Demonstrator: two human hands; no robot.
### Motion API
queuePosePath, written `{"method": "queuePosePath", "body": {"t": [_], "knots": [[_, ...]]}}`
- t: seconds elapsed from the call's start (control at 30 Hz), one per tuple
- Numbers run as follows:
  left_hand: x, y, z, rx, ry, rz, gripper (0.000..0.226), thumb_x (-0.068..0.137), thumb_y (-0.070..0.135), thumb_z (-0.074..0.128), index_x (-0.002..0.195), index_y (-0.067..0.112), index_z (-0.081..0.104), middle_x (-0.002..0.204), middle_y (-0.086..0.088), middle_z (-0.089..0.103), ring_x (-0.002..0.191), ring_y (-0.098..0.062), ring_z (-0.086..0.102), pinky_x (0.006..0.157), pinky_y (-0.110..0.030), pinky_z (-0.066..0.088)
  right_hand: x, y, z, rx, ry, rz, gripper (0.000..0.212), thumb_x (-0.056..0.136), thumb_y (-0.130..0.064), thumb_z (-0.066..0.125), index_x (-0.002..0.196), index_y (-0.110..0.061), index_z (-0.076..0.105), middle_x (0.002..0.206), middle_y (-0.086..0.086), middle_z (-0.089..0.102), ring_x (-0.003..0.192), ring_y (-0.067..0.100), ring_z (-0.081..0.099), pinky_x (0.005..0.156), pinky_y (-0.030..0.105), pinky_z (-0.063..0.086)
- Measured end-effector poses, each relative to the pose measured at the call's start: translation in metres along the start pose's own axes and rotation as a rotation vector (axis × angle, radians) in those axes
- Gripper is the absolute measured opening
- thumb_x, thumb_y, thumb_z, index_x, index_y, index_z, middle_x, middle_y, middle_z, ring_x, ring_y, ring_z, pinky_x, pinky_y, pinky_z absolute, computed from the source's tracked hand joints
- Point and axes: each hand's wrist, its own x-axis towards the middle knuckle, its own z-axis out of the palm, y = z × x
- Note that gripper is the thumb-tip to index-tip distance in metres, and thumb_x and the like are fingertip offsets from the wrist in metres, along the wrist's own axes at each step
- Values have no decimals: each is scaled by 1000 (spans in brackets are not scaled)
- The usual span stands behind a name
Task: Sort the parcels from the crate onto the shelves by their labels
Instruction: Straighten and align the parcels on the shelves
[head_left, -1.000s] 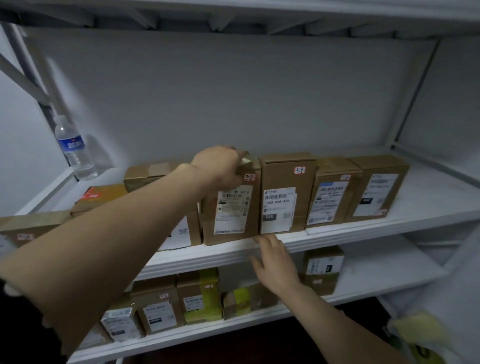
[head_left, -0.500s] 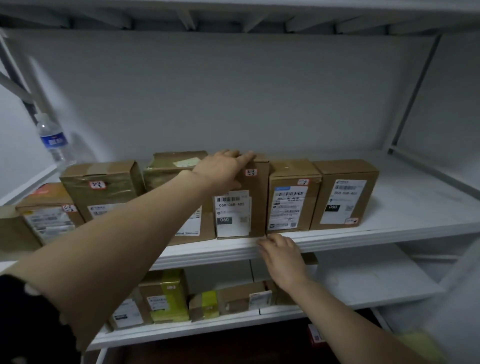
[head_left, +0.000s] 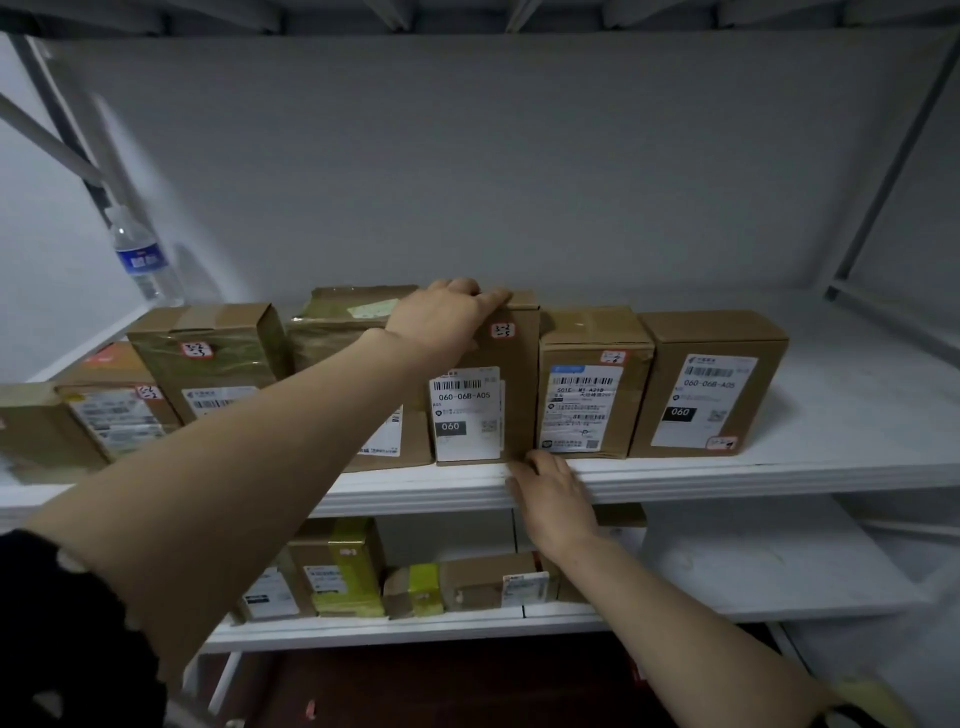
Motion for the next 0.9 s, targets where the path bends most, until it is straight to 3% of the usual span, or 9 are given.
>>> {"method": "queuePosePath", "body": {"t": [0.57,0.73,0.8,0.9], "knots": [[5,-8,3,-68,-39,34,69,91,14,57,149,30,22,145,-6,38,129,-29,40,99,-44,44,3,5,2,-3,45,-62,37,101,-29,38,135,-17,45,135,3,39,126,20,33,106,30,30],[3,1,-4,-111,-70,20,72,85,30,63,146,25,26,139,-6,44,124,-28,45,99,-40,44,-14,26,-11,23,90,-41,38,101,-28,39,137,-21,43,135,-4,41,127,12,34,105,25,31],[6,11,-8,-94,-77,13,79,82,42,63,147,22,23,142,-8,41,128,-29,41,107,-41,34,-21,40,-19,33,124,-1,38,100,-30,40,137,-24,44,134,-6,41,127,10,35,105,25,33],[18,38,-19,-35,-25,77,86,83,52,57,151,18,14,155,-13,23,141,-29,23,117,-39,13,-29,61,-34,46,165,62,36,99,-31,41,134,-26,47,133,-7,43,125,10,37,103,26,38]]}}
